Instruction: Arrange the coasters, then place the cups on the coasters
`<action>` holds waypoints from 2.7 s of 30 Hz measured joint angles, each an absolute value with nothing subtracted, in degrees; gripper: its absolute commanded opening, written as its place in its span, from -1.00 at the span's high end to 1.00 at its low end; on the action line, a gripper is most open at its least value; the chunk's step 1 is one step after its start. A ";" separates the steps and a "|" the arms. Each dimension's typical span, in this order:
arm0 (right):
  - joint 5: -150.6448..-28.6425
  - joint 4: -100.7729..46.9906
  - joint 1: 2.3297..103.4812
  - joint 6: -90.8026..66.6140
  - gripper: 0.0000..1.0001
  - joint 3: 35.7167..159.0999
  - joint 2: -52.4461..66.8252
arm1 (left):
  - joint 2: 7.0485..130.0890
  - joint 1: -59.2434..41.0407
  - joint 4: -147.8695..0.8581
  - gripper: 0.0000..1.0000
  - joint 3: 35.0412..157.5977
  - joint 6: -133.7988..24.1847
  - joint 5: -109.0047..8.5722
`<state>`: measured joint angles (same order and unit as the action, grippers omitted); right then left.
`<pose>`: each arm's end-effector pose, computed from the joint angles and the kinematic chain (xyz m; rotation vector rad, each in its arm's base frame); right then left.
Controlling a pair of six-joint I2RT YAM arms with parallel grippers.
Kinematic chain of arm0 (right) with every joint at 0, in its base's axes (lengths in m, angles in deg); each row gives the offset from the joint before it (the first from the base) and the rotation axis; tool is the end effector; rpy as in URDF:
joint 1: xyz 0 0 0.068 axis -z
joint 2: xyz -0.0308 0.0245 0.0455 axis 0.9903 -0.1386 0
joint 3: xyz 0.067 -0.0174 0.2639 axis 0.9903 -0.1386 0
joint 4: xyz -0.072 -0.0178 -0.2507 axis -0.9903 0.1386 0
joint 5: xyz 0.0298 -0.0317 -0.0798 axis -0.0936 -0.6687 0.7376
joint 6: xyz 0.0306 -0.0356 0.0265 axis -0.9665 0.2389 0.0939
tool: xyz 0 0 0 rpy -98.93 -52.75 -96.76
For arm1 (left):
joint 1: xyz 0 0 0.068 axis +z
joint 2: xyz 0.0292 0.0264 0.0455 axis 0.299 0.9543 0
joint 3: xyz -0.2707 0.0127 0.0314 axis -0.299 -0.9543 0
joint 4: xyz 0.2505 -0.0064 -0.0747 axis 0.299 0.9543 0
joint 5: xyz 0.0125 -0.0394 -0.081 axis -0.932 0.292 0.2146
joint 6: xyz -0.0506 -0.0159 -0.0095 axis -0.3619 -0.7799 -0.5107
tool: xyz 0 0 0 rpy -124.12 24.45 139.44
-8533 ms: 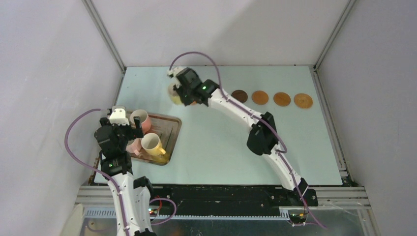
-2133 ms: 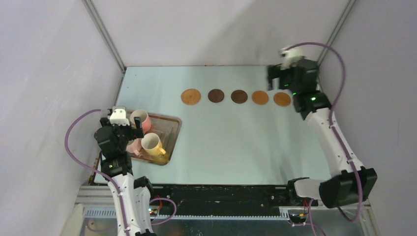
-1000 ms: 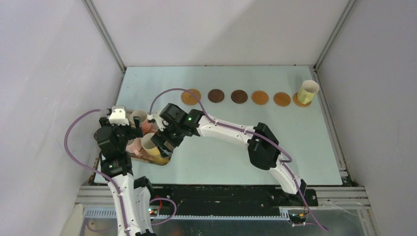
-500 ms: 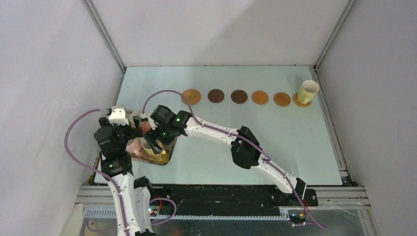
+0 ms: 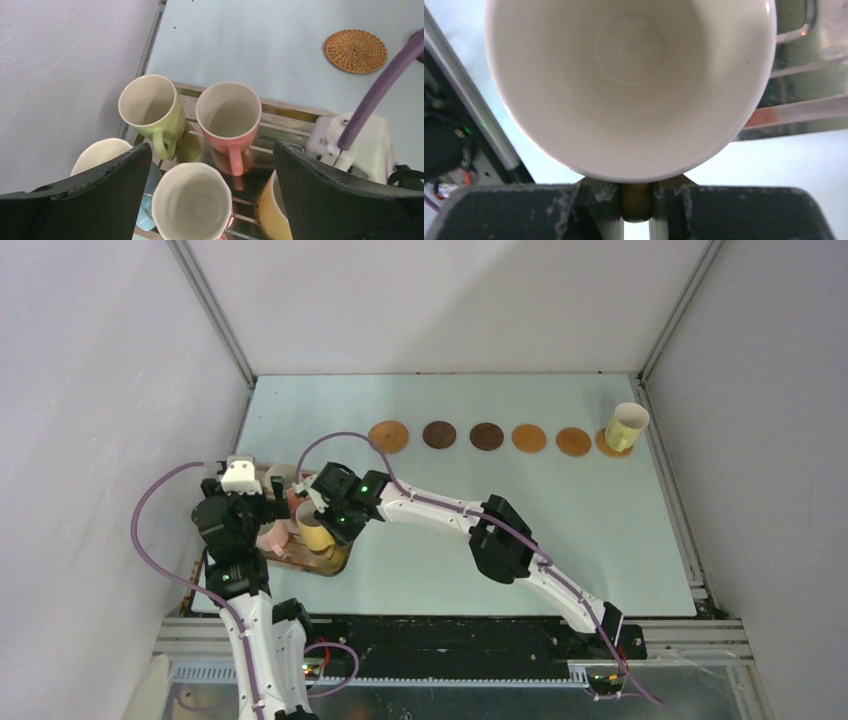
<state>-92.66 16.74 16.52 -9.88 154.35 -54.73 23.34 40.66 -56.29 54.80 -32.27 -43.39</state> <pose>0.2201 0.4994 0.1982 -1.4147 2.2501 0.6892 0.1333 0.0473 0.2809 -0.0099 1.8211 0.1823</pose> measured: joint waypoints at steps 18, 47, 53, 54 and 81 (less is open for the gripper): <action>-92.24 7.60 42.29 -3.10 1.00 115.77 -12.41 | 22.79 40.66 -56.29 -0.97 54.80 -32.31 -43.82; -69.12 -2.30 83.40 -5.97 1.00 102.24 -17.83 | 21.85 40.66 -56.20 -0.97 54.80 -32.29 -43.30; -71.09 -2.60 83.99 -7.72 1.00 102.24 -20.11 | 21.76 40.66 -55.96 -0.97 54.80 -32.29 -43.30; -71.85 -2.58 84.03 -8.13 1.00 102.24 -20.70 | 21.65 40.66 -55.83 -0.97 54.80 -32.29 -43.30; -76.24 -1.86 84.08 -9.77 1.00 102.24 -21.88 | 21.50 40.66 -55.85 -0.97 54.80 -32.29 -43.32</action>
